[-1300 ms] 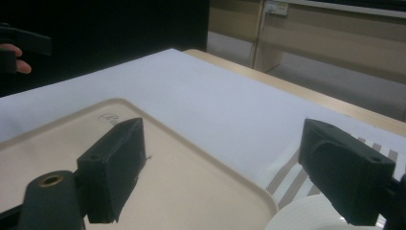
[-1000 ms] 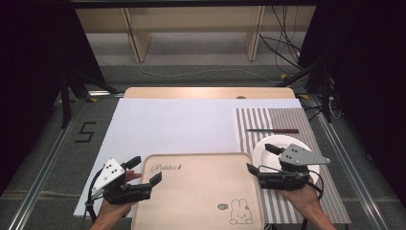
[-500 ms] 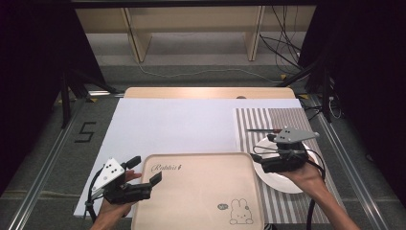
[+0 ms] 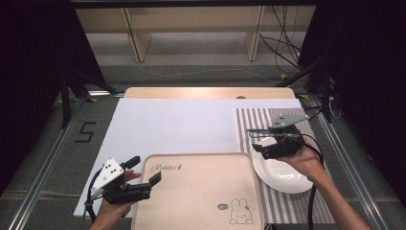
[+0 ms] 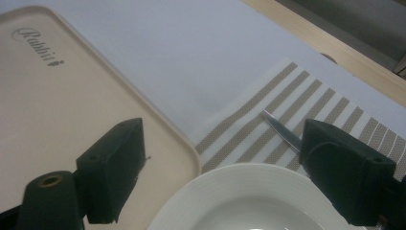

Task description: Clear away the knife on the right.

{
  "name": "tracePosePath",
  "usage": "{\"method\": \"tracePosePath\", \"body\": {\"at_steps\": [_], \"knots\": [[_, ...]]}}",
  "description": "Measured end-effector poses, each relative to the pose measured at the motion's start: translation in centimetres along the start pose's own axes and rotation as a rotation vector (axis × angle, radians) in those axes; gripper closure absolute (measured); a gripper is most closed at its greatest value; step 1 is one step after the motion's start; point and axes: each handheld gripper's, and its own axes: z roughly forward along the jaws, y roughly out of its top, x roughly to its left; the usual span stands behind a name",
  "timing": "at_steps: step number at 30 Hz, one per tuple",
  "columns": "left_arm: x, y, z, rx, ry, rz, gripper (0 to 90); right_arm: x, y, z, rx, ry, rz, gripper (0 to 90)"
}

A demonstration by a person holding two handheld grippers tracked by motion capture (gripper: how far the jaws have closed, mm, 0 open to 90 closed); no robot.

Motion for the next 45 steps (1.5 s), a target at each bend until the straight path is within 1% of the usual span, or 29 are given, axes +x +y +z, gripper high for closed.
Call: {"method": "tracePosePath", "body": {"at_steps": [1,3,4,5,7,8,11,15,17,18,19,22,23,28,31,35,37,39,45], "knots": [[0.0,0.0,0.0,0.001,0.001,-0.001,7.9,-0.5,0.1,0.3,0.014,-0.007,-0.001,17.3],[0.0,0.0,0.0,0.003,0.002,0.000,7.9,-1.1,0.1,0.5,0.028,-0.008,0.006,17.1],[0.0,0.0,0.0,0.003,0.002,0.000,7.9,-1.1,0.1,0.5,0.028,-0.008,0.006,17.1],[0.0,0.0,0.0,0.003,0.002,-0.002,7.9,-1.9,0.2,0.7,0.041,-0.018,0.021,17.0],[0.0,0.0,0.0,0.003,0.001,-0.001,8.0,-2.0,0.2,0.8,0.045,-0.020,0.029,17.1],[0.1,0.0,0.0,0.002,0.002,-0.002,8.0,-2.7,0.2,1.1,0.057,-0.023,0.037,17.2],[0.1,0.0,0.0,0.004,0.002,-0.003,8.0,-3.6,0.1,1.5,0.076,-0.028,0.046,17.4],[0.1,0.0,0.0,0.004,0.002,-0.004,8.0,-4.9,-0.1,2.3,0.106,-0.038,0.075,17.7],[0.2,0.0,0.0,0.005,0.002,-0.004,8.0,-5.5,-0.1,2.7,0.124,-0.042,0.081,18.0],[0.2,0.0,0.0,0.005,0.002,-0.004,8.0,-5.5,-0.1,2.7,0.124,-0.042,0.081,18.0],[0.2,0.0,0.0,0.004,0.002,-0.003,8.0,-6.1,-0.2,3.1,0.137,-0.048,0.092,18.0],[0.2,0.0,0.0,0.005,0.002,-0.003,8.0,-6.6,-0.3,3.4,0.145,-0.056,0.096,18.0],[0.2,0.0,0.0,0.005,0.003,-0.003,8.0,-7.1,-0.4,3.7,0.159,-0.063,0.104,18.1],[0.2,0.0,0.0,0.003,0.004,0.001,8.0,-8.4,-0.7,4.4,0.189,-0.069,0.119,18.6],[0.1,0.0,0.0,0.006,0.005,0.007,8.0,-9.3,-0.9,4.7,0.217,-0.079,0.139,18.9],[0.1,0.0,0.0,0.005,0.003,0.004,8.0,-10.7,-1.2,5.0,0.240,-0.088,0.159,19.1],[0.1,0.0,0.0,0.004,0.004,0.003,8.0,-11.3,-1.4,5.2,0.252,-0.094,0.161,19.1],[0.1,0.0,0.0,0.004,0.004,0.001,8.0,-12.0,-1.5,5.3,0.255,-0.091,0.175,19.3],[0.1,0.0,0.0,0.005,0.004,0.002,8.0,-13.3,-2.1,6.1,0.275,-0.095,0.203,19.6]]}}
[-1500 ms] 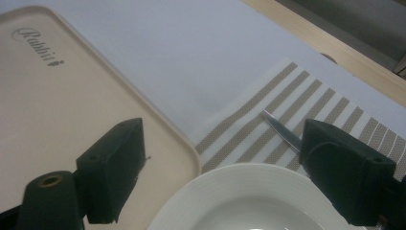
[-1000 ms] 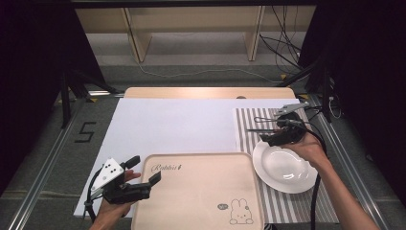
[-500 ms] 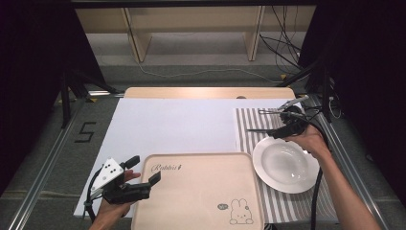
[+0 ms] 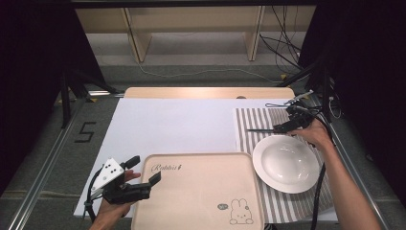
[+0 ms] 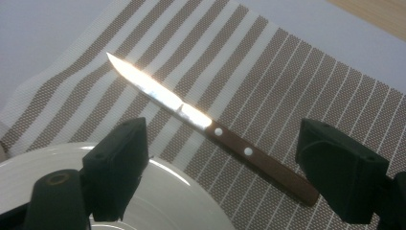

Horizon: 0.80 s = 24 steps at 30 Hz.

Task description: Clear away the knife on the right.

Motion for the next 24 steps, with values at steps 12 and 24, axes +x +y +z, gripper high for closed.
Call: {"method": "tracePosePath", "body": {"at_steps": [12,24], "knots": [[0.0,0.0,0.0,0.003,0.001,0.000,8.0,-1.2,0.3,0.9,0.028,-0.013,0.012,20.1],[0.0,0.0,0.1,0.001,0.000,0.000,8.0,-2.5,0.1,2.2,0.078,-0.019,0.042,21.6]]}}
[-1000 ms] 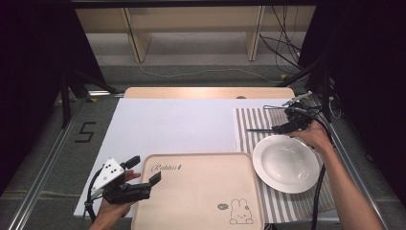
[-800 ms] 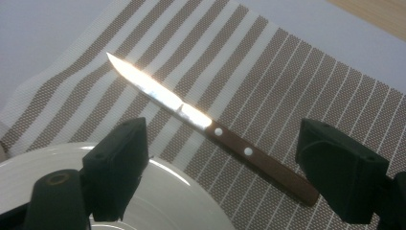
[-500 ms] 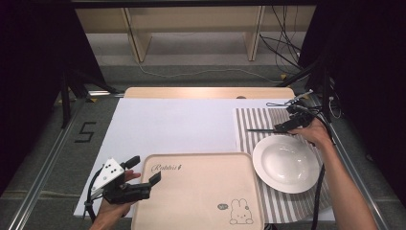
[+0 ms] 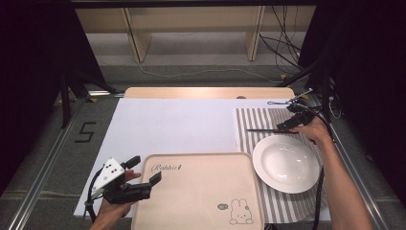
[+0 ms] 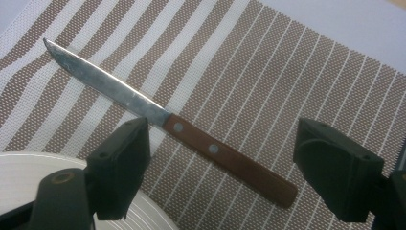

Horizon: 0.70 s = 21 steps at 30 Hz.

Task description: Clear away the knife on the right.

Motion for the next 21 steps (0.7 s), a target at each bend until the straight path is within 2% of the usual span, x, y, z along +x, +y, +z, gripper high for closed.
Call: {"method": "tracePosePath", "body": {"at_steps": [5,13,21], "knots": [[0.1,0.0,0.0,0.002,0.002,-0.005,8.0,0.0,0.1,0.5,0.019,0.003,0.000,22.6],[0.1,0.0,0.0,0.000,-0.001,-0.006,8.0,0.3,0.6,2.1,0.112,-0.008,-0.028,24.8],[0.2,0.0,-0.1,-0.001,-0.001,-0.006,8.0,0.3,0.9,3.0,0.167,-0.007,-0.039,26.6]]}}
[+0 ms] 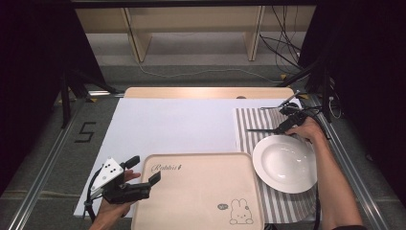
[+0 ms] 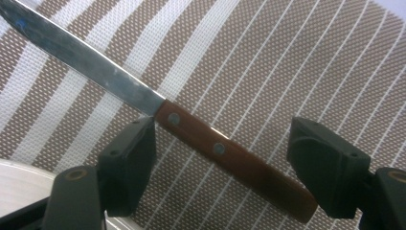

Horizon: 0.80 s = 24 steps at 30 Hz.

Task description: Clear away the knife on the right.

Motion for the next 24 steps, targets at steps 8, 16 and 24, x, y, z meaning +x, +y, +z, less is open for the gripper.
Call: {"method": "tracePosePath", "body": {"at_steps": [8,16,24], "knots": [[0.01,0.00,0.00,0.000,0.004,0.001,8.0,-0.08,0.00,0.34,0.040,0.004,-0.006,31.0],[0.01,0.00,-0.02,-0.004,0.004,-0.003,8.0,-0.19,-0.07,0.50,0.061,0.012,-0.020,35.2],[0.00,0.01,-0.04,-0.003,0.004,0.001,8.0,0.01,0.11,0.37,0.077,0.039,-0.011,45.6]]}}
